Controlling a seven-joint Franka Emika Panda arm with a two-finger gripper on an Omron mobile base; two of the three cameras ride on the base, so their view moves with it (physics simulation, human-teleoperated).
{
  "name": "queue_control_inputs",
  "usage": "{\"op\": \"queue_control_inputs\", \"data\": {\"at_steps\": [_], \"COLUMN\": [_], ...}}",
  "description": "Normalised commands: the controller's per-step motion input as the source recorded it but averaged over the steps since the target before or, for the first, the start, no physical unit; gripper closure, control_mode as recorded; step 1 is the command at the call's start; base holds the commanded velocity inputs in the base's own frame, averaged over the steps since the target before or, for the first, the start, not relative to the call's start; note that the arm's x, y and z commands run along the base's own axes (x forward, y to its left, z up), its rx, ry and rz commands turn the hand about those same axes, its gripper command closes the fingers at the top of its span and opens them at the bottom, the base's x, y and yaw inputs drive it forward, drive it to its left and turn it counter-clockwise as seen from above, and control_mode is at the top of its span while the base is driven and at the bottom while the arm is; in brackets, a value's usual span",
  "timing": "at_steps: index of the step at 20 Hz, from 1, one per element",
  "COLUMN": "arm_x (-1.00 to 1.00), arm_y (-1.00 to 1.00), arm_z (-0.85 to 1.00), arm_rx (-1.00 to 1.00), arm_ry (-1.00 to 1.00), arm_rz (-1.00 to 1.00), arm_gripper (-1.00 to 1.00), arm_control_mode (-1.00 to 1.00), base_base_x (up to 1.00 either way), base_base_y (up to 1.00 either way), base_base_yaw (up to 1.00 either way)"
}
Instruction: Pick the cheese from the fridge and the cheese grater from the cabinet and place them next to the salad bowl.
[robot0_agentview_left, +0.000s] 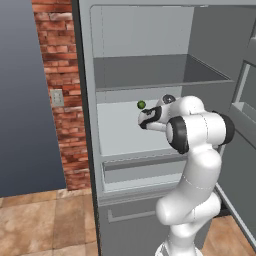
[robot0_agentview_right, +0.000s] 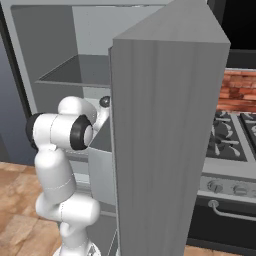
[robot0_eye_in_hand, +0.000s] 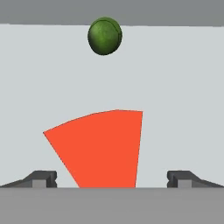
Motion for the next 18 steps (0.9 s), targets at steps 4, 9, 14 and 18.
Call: {"op": "queue_control_inputs", "data": {"at_steps": [4, 9, 14, 18], "arm_x": [0.03, 0.0, 0.0, 0.0], "arm_y": [0.0, 0.0, 0.0, 0.0], "arm_z": [0.0, 0.0, 0.0, -0.01], "arm_rx": [0.0, 0.0, 0.0, 0.0], "arm_ry": [0.0, 0.0, 0.0, -0.03], "arm_rz": [0.0, 0.0, 0.0, 0.0], "arm_gripper": [-1.0, 1.0, 1.0, 1.0], "arm_control_mode": [-1.0, -1.0, -1.0, -1.0], "base_base_x": [0.0, 0.0, 0.0, 0.0], "base_base_y": [0.0, 0.0, 0.0, 0.0], "base_base_yaw": [0.0, 0.0, 0.0, 0.0]}}
